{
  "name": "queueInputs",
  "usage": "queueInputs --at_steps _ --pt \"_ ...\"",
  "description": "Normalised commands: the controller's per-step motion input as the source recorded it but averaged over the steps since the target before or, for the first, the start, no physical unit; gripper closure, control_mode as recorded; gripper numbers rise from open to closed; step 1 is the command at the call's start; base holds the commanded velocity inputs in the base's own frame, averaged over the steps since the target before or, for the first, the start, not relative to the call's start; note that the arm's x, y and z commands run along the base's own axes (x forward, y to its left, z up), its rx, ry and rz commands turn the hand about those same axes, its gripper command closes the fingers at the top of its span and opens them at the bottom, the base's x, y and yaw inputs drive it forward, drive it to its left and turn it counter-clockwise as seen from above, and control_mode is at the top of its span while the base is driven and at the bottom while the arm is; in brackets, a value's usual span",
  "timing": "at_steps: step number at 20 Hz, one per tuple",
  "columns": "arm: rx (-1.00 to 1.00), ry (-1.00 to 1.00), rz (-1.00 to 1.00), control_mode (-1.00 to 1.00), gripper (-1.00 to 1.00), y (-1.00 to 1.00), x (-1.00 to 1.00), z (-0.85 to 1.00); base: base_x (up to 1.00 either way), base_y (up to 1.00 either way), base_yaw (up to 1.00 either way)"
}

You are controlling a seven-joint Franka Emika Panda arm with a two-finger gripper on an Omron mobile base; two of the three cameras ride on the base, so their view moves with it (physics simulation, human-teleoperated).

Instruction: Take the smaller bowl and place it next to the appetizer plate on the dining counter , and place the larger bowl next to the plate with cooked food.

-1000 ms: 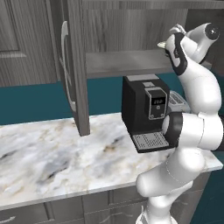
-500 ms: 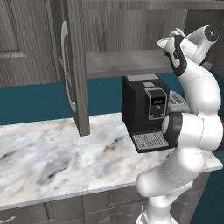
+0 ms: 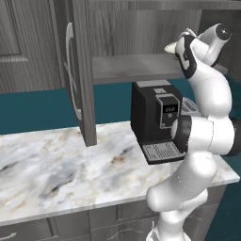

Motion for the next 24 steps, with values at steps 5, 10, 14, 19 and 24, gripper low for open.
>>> queueInputs --at_steps 5,10,14,19,24 --pt "0.00 0.06 0.00 -1.00 1.00 0.05 -0.63 -0.32 0.00 0.00 0.00" --pt "0.00 0.05 0.01 -1.00 1.00 0.37 -1.00 -0.40 0.00 0.00 0.00" --pt "0.05 0.12 0.05 -1.00 1.00 0.52 -1.00 -0.06 0.00 0.00 0.00" --pt "0.19 0.10 0.04 -1.00 1.00 0.11 -0.62 0.53 0.00 0.00 0.00" --pt "0.21 0.10 0.10 -1.00 1.00 0.21 -0.82 0.48 0.00 0.00 0.00"
